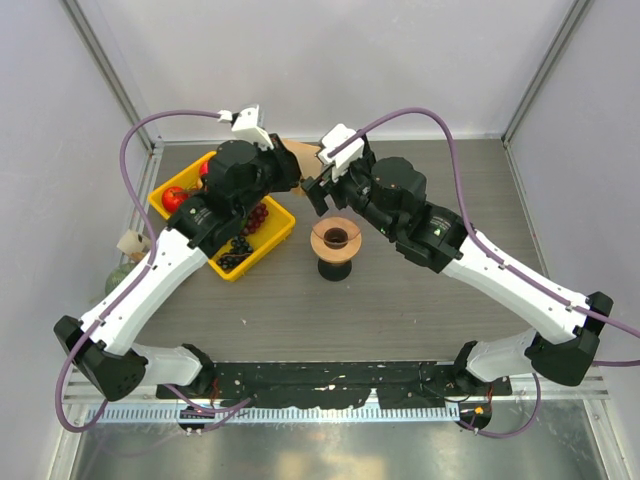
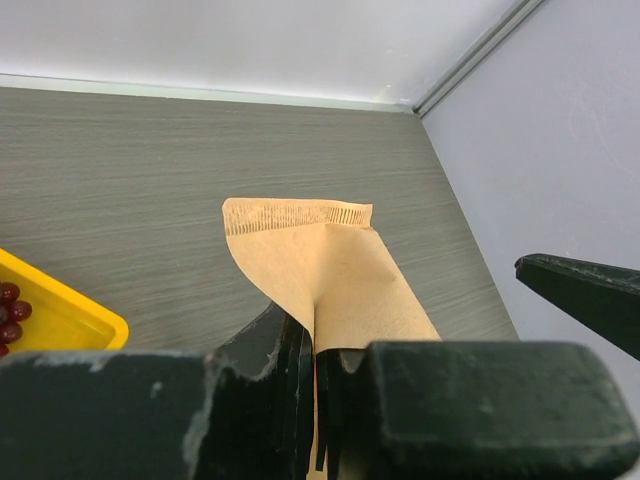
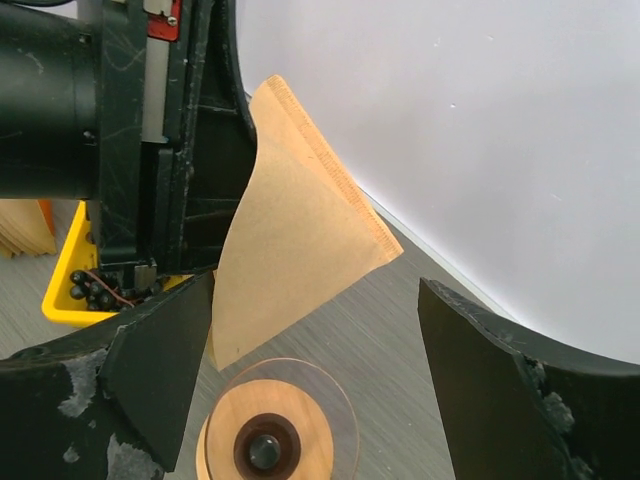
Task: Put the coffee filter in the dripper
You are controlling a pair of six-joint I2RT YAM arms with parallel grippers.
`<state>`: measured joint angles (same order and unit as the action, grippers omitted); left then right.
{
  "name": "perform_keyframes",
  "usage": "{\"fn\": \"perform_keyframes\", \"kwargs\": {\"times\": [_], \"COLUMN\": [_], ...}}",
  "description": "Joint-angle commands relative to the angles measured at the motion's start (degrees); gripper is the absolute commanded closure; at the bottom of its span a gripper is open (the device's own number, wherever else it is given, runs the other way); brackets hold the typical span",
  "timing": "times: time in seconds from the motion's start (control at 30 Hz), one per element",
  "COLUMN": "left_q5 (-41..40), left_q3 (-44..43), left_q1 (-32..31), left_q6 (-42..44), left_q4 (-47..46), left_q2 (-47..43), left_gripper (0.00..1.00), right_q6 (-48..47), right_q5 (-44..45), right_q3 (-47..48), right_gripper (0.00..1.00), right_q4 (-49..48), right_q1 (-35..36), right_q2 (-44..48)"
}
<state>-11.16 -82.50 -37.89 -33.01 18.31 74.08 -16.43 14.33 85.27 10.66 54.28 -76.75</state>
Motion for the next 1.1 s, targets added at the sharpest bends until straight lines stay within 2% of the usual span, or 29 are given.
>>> {"fn": "perform_keyframes", "kwargs": {"times": [0.0, 0.13, 0.23, 0.3, 0.4, 0.47, 0.53, 0.57, 0.63, 0.7, 0.93, 1.0, 1.07], "left_q5": [-0.6, -0.8, -1.5, -2.0, -3.0, -3.0, -3.1, -3.0, -2.5, -2.5, -4.3, -3.4, -2.5], "left_q3": [-1.2, -1.0, -0.7, -0.6, -0.7, -1.2, -1.4, -1.5, -1.3, -0.7, 2.7, 3.7, 4.5], "left_q1": [-0.5, -0.8, -1.2, -1.5, -1.7, -2.0, -2.3, -2.4, -2.5, -2.5, -2.0, -2.0, -1.9], "left_q6": [-0.6, -0.5, -0.1, 0.1, 0.5, 1.0, 1.4, 1.5, 1.9, 2.7, 5.2, 4.9, 4.5], "left_q4": [-1.3, -1.3, -1.3, -1.3, -1.1, -1.2, -1.1, -1.1, -1.3, -0.8, 0.5, -0.4, -1.5], "left_q2": [0.1, 0.1, -0.1, -0.2, -0.2, 0.0, 0.0, -0.2, -0.8, -1.7, -4.8, -5.2, -5.4], "left_gripper": [0.87, 0.84, 0.82, 0.80, 0.79, 0.79, 0.72, 0.62, 0.49, 0.41, 0.41, 0.47, 0.58], "right_q6": [-1.5, -2.3, -2.7, -3.0, -3.3, -3.6, -4.1, -4.3, -4.7, -4.7, -2.4, -1.1, 0.0], "right_q5": [4.9, 6.3, 7.2, 7.6, 7.8, 8.3, 8.6, 8.7, 8.8, 9.5, 12.0, 12.3, 12.8], "right_q3": [0.1, 0.8, 1.1, 1.7, 2.5, 3.0, 3.1, 3.3, 3.4, 3.8, 4.1, 4.0, 3.9], "right_gripper": [0.16, 0.26, 0.40, 0.44, 0.45, 0.50, 0.62, 0.76, 0.95, 0.95, 0.95, 0.95, 0.95], "right_q4": [-4.2, -4.9, -4.9, -4.5, -3.9, -3.5, -3.5, -3.5, -3.7, -3.8, -4.9, -5.0, -4.9], "right_q1": [0.2, 0.2, 0.2, 0.2, 0.2, 0.2, 0.2, 0.2, 0.2, 0.2, 0.2, 0.2, 0.2], "right_q2": [0.6, -0.1, -0.5, -0.9, -1.5, -2.1, -2.6, -2.7, -2.9, -2.9, -2.4, -2.4, -2.2]}}
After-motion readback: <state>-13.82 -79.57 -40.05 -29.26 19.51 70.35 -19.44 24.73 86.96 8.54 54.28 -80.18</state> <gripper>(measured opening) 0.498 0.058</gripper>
